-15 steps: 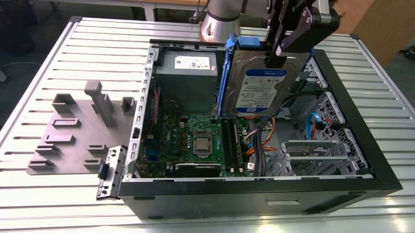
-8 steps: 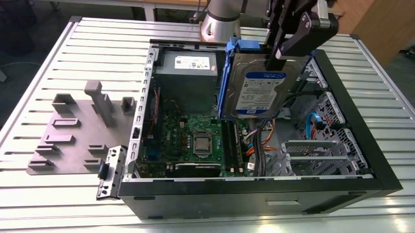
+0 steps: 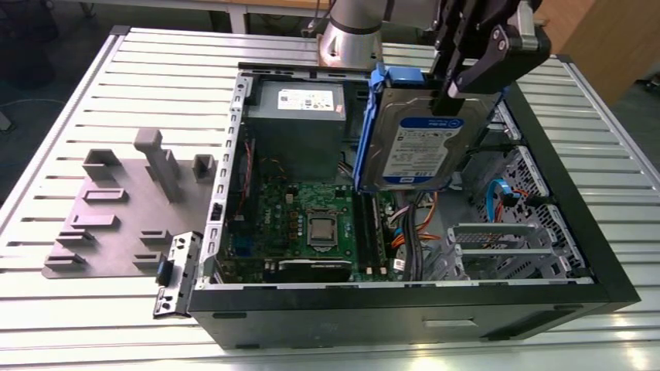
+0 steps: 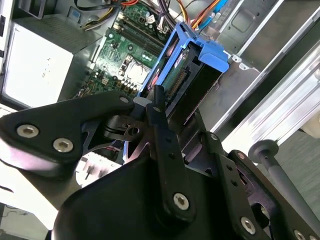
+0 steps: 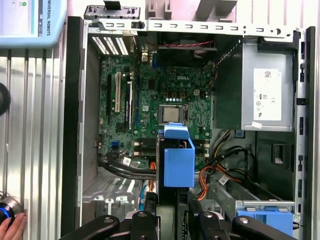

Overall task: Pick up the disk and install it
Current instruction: 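Pick up the disk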

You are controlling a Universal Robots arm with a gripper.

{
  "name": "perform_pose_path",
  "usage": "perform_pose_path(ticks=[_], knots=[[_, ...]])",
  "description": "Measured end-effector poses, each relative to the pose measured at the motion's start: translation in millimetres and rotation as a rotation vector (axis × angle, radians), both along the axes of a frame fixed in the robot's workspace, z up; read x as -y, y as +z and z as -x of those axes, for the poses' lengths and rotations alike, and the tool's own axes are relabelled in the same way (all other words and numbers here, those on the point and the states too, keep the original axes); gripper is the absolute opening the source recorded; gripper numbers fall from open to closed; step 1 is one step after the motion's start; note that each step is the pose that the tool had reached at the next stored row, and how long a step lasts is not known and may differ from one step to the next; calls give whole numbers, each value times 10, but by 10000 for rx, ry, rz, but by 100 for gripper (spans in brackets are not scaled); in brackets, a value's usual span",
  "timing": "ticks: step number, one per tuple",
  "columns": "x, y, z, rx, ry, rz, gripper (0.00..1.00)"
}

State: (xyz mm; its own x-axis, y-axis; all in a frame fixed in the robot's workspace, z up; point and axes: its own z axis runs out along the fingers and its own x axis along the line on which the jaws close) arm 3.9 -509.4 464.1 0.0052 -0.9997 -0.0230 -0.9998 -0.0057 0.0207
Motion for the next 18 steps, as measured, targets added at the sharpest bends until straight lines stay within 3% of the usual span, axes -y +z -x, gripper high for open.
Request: perform_pose_path(ticks=[9,18], knots=[[42,-20,-73,-1,0,0,35],[240,-39,-77,-1,0,-1,35]])
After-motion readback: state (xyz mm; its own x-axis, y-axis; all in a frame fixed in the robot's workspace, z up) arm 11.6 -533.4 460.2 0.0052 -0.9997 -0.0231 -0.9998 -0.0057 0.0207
